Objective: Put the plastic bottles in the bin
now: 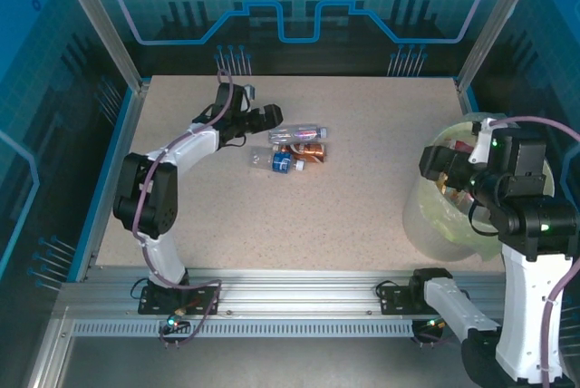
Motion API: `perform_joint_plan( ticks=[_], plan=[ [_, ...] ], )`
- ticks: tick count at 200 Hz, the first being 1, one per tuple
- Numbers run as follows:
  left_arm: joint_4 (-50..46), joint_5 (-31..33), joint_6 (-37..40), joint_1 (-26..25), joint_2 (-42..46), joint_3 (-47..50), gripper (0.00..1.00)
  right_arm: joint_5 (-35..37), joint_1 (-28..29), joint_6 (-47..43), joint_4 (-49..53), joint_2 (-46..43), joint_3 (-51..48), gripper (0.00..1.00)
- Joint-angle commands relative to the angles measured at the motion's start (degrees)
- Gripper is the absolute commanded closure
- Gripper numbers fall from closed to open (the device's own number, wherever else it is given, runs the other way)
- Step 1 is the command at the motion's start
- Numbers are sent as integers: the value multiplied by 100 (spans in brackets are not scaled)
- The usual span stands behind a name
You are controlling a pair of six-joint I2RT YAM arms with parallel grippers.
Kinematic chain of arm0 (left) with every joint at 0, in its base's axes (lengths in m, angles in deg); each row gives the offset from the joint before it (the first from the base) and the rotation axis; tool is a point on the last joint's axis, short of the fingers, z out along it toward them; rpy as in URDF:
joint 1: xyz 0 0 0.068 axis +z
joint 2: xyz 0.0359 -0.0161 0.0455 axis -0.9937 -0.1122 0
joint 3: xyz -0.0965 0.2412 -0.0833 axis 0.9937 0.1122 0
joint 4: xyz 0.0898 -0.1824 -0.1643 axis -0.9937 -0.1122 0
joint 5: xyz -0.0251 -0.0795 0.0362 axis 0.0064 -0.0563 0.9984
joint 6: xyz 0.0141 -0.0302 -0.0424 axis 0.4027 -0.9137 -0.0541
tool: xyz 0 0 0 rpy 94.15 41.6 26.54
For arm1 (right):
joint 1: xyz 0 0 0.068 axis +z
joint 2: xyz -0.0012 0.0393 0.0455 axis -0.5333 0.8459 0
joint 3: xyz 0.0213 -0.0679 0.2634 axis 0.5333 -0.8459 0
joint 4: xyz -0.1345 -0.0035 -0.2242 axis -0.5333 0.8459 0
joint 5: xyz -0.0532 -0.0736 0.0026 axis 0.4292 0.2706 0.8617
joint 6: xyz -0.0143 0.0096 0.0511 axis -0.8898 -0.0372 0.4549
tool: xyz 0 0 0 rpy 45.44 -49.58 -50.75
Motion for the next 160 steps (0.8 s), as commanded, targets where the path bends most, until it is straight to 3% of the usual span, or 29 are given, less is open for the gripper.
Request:
perform_joint_plan(
  ticks=[1, 38, 74, 139, 160],
  plan=[
    [418, -820, -155, 64, -388, 1, 1, -1192, 513, 23, -839, -170, -313, 0],
    [974, -1198, -277, 64, -472, 475, 1, -1340, 1452, 239, -1737, -308, -922, 0],
    [1391, -1161, -325, 61, -97, 1190, 1, -728, 2191, 136, -1958, -157, -1070, 0],
    [1825, -1204, 24, -54, 817, 2512, 1, 82, 2934, -88, -2019, 224, -1032, 0],
    [1431, -636, 403, -376, 1223, 2747, 1, 212, 3042, -143, -2036, 296, -1041, 0]
  ],
)
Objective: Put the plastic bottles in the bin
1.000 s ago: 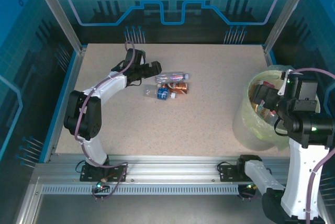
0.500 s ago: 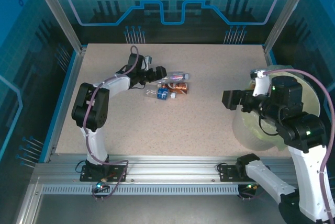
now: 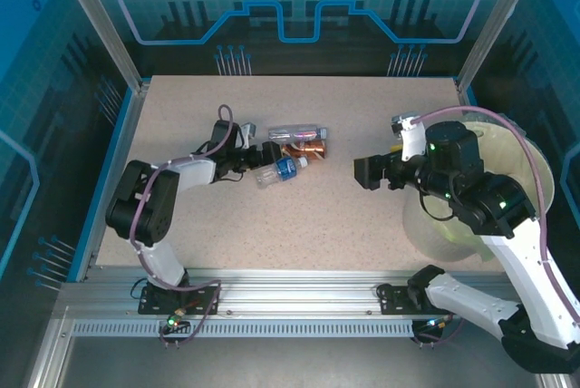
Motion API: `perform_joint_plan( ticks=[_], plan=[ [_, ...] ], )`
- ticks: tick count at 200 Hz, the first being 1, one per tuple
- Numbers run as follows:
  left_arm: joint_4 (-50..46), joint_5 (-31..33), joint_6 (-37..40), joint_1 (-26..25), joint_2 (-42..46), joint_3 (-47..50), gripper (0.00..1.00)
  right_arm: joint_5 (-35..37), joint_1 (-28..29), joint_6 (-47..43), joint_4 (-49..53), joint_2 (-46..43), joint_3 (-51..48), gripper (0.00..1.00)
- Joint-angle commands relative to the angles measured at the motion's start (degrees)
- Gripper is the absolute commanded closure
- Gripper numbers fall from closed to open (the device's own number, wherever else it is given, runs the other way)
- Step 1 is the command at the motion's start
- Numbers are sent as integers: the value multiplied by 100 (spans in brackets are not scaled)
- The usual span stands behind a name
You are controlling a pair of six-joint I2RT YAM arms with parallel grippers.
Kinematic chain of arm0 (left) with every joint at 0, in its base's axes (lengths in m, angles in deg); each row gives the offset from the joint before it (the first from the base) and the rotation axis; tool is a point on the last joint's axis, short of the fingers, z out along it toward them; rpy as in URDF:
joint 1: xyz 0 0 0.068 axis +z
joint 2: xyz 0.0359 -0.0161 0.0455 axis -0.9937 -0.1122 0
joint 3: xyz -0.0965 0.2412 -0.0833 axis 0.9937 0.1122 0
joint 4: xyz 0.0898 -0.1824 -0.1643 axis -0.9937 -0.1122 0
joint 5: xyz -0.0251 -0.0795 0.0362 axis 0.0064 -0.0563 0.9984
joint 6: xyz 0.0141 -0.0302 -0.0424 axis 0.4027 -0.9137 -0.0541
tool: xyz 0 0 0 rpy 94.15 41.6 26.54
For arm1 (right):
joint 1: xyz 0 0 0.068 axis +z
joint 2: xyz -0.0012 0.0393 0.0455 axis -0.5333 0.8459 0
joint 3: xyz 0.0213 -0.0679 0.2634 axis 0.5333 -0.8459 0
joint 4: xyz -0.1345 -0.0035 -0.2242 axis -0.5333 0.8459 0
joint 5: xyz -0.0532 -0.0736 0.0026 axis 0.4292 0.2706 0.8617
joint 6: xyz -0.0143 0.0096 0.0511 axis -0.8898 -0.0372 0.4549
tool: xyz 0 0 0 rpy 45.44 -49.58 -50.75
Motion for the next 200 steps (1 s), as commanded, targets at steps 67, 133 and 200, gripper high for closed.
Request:
perform_joint_plan(
  ticks=[67, 133, 200],
  plan=[
    [-1731, 2800, 1332, -1835, 818, 226, 1, 661, 303, -241, -273, 73, -2, 0],
    [-2595, 3639, 1445, -2832, 268, 123, 12, 976, 321, -132, -477, -65, -195, 0],
    [-2339, 3539, 1400, -2865, 141, -14, 45, 1342, 318, 51, -807, -260, -478, 0]
  ],
)
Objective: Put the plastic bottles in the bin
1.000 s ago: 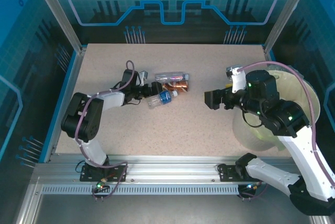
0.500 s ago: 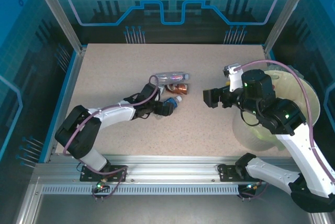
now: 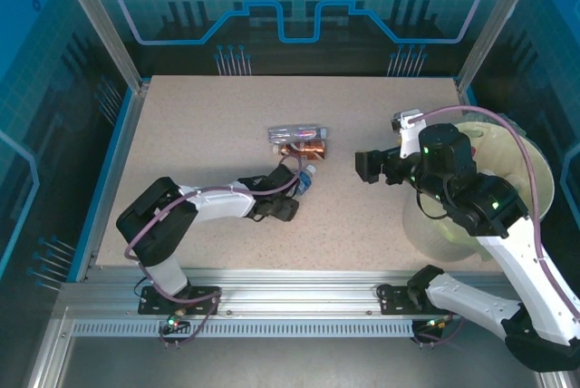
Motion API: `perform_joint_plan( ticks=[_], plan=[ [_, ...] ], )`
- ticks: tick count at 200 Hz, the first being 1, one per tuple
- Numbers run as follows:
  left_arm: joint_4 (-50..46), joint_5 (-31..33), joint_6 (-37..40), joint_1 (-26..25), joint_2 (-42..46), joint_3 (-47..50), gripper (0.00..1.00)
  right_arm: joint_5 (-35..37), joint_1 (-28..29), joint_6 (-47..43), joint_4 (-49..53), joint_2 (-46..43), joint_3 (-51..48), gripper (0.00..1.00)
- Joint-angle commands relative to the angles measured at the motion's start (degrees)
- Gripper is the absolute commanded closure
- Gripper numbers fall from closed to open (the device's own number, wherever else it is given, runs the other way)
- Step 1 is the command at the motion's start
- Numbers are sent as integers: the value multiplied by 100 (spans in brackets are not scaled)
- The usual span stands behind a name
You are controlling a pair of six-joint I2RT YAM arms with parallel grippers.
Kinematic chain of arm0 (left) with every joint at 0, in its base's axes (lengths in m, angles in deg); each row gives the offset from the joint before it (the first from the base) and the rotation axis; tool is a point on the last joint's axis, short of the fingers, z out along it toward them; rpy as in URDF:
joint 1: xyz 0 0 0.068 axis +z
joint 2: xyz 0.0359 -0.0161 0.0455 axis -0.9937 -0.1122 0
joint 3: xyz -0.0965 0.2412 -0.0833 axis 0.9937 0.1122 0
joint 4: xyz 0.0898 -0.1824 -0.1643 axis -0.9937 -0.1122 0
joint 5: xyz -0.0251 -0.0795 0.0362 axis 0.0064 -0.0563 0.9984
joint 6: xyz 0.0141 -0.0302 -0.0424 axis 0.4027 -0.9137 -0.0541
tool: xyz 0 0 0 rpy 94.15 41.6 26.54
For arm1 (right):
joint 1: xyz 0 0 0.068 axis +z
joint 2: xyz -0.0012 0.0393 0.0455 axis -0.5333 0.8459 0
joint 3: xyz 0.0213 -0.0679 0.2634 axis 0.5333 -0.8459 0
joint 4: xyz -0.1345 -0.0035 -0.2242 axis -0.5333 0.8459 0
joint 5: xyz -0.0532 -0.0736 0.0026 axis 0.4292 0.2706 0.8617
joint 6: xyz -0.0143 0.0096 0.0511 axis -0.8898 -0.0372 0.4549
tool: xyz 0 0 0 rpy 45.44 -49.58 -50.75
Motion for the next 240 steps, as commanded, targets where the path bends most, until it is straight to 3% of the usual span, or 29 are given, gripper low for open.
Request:
perform_joint_plan(
  ticks=[1, 20, 82, 137, 173, 200, 240],
  plan=[
    [-48, -36, 5, 0, -11, -52, 45, 205, 92, 135, -348, -173, -196, 0],
    [66, -79, -182, 1, 235, -20, 48, 226, 94, 234, -538, -281, -384, 0],
    [892, -1103, -603, 15, 1586, 111, 52, 532, 85, 362, -875, -385, -700, 0],
    [1880, -2597, -1130, 268, 2261, 80, 54, -388, 54, 185, -1262, -318, -913, 0],
    [3073, -3722, -1739, 351, 2381, 54, 54, -1648, 1, 318, -2009, -298, -1253, 0],
    [3774, -4343, -2047, 345, 2254, 40, 55, -2160, 4, 518, -2640, -130, -1466, 0],
    [4404, -4830, -2210, 276, 2163, 86, 57, -1515, 11, 1355, -3333, 273, -1580, 0]
  ],
)
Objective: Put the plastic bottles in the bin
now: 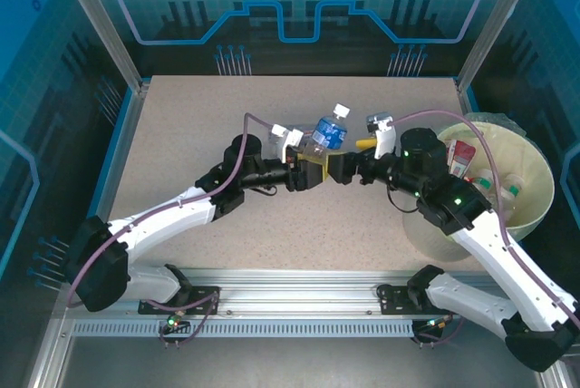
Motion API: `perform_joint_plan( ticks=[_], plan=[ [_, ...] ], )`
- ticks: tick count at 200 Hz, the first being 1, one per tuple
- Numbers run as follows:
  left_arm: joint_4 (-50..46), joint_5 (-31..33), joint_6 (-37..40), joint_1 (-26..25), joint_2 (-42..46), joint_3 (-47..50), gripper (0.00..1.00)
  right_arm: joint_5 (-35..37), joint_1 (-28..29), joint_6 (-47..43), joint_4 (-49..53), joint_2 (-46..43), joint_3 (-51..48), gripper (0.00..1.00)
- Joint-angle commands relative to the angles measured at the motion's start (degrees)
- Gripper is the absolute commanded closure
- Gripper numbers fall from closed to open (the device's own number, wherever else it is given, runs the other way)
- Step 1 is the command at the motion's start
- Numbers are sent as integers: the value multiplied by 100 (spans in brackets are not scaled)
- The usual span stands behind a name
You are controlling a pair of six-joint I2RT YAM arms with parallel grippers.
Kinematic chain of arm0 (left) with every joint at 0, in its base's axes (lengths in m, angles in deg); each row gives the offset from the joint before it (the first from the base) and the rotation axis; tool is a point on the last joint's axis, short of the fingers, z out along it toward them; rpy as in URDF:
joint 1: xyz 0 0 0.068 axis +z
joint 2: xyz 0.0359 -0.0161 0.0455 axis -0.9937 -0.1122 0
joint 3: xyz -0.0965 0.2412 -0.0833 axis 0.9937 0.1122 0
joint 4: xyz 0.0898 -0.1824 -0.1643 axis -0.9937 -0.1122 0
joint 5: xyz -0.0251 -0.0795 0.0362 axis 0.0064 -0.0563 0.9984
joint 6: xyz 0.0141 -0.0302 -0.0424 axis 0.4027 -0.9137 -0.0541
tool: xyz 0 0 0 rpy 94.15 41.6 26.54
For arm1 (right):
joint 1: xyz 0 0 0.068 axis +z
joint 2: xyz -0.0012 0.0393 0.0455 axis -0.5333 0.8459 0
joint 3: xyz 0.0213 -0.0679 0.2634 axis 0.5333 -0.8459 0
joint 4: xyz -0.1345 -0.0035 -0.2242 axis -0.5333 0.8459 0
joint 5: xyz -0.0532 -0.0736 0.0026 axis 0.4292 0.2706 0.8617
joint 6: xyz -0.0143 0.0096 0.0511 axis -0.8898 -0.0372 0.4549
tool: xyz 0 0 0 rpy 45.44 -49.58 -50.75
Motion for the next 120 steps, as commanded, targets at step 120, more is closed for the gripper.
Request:
perform_joint_plan(
  ticks=[120],
  plan=[
    [896, -662, -320, -76, -233, -52, 57, -778, 14, 878, -1780, 560, -168, 19]
  ],
)
